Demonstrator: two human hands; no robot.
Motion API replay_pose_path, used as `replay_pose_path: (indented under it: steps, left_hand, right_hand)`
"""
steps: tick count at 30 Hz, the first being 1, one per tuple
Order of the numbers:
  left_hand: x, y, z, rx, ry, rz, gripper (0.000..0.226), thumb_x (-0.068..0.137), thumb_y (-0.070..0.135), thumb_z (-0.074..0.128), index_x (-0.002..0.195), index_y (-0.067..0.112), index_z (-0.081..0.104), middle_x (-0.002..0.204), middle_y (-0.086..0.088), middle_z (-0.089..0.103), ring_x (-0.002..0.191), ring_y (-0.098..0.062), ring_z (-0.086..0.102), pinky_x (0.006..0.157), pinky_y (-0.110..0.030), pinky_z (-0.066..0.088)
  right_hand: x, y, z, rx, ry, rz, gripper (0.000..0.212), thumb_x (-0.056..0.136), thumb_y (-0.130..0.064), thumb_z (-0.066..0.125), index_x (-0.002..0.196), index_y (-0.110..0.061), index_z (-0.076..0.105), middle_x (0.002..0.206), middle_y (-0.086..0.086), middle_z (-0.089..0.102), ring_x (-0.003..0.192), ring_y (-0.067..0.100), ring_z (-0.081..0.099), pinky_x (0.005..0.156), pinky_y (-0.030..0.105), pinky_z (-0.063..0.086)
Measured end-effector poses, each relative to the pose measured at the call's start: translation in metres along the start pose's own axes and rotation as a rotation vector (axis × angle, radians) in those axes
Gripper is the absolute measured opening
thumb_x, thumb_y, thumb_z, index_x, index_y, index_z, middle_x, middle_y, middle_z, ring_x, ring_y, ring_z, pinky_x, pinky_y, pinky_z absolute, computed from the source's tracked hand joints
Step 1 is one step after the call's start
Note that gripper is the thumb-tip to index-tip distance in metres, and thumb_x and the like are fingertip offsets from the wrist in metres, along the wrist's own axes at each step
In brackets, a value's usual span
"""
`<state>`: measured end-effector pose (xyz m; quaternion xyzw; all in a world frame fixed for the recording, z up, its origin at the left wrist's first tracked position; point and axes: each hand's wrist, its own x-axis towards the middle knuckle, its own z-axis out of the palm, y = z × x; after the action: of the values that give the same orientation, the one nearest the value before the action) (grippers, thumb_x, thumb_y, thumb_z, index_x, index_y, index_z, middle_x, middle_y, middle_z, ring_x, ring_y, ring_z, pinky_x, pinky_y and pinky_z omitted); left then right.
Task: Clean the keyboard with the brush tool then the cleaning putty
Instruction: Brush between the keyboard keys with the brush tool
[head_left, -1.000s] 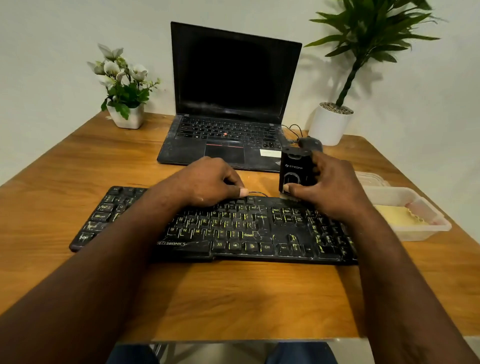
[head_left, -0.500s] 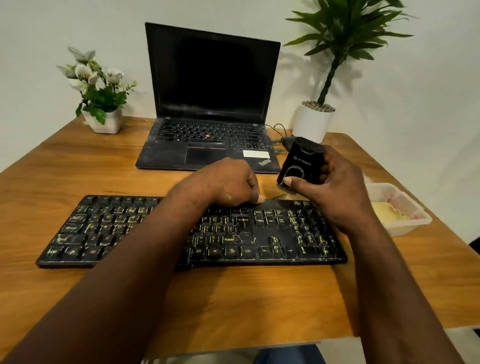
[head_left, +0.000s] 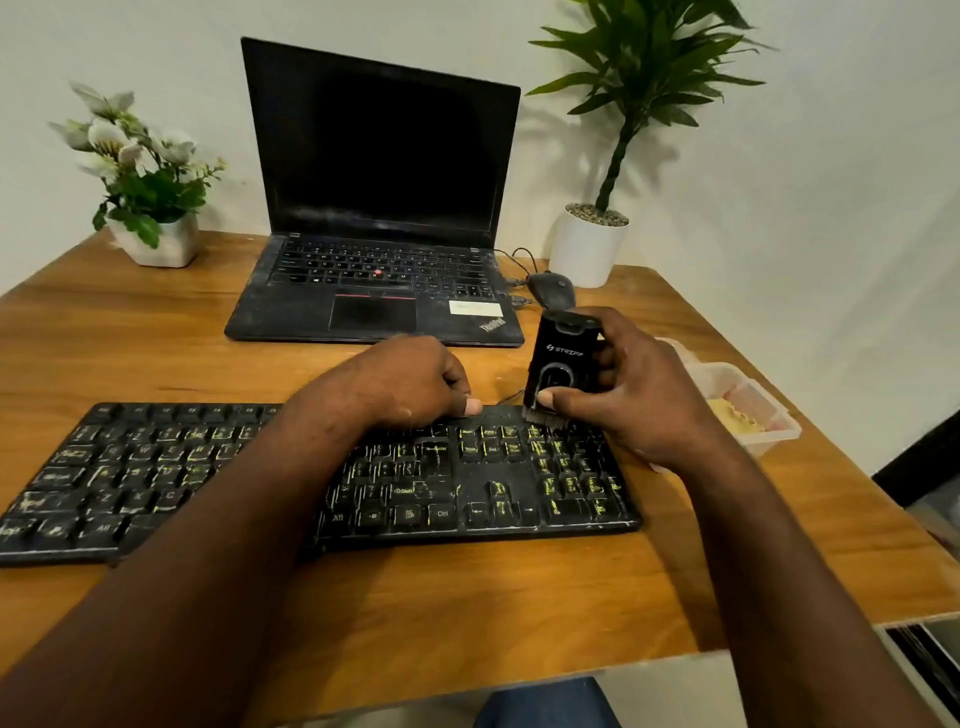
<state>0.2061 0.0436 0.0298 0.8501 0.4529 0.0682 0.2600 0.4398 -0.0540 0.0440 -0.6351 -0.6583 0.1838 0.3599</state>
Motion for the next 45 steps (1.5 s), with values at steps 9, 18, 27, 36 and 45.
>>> replay_pose_path:
  steps: [9,18,27,36,45]
  left_hand:
    - [-0.005,0.003,-0.001,0.013,0.009,-0.001,0.016,0.093,0.045,0.072,0.093,0.030,0.077,0.094,0.014,0.073,0.091,-0.005,0.065,0.087,-0.033,0.049]
    - [-0.009,0.020,0.013,0.142,0.116,0.106,0.027,0.096,0.055,0.063,0.106,0.034,0.077,0.101,0.014,0.074,0.094,-0.007,0.065,0.090,-0.041,0.057]
    - [-0.005,0.019,0.017,0.103,0.086,0.091,0.027,0.096,0.053,0.064,0.101,0.029,0.076,0.094,0.013,0.072,0.090,-0.005,0.063,0.089,-0.038,0.055]
    - [-0.005,0.017,0.012,0.114,0.021,0.072,0.026,0.095,0.052,0.066,0.104,0.030,0.077,0.096,0.014,0.073,0.093,-0.005,0.063,0.093,-0.040,0.054]
    - [-0.010,0.006,-0.008,0.084,-0.133,0.021,0.020,0.092,0.049,0.071,0.094,0.030,0.078,0.092,0.014,0.074,0.091,-0.007,0.065,0.078,-0.029,0.045]
  right_hand:
    - [-0.002,0.000,-0.006,-0.069,0.020,0.000,0.077,0.075,-0.026,0.091,0.139,-0.036,0.049,0.119,-0.006,0.071,0.104,0.010,0.071,0.086,0.037,0.063]
    - [0.001,0.000,-0.008,-0.122,-0.013,-0.013,0.079,0.076,-0.025,0.091,0.143,-0.033,0.049,0.113,-0.014,0.068,0.103,0.006,0.068,0.079,0.020,0.058]
    - [0.001,0.008,-0.015,-0.092,0.003,-0.008,0.072,0.076,-0.025,0.091,0.137,-0.032,0.052,0.111,-0.016,0.066,0.098,0.004,0.069,0.071,0.015,0.057]
    - [-0.021,-0.004,0.002,-0.120,0.148,-0.069,0.073,0.078,-0.029,0.089,0.140,-0.032,0.051,0.120,-0.013,0.069,0.109,0.006,0.067,0.092,0.029,0.058]
    - [-0.031,-0.001,0.036,0.148,0.293,0.008,0.071,0.079,-0.028,0.089,0.139,-0.033,0.051,0.112,-0.018,0.068,0.102,-0.003,0.067,0.086,0.021,0.060]
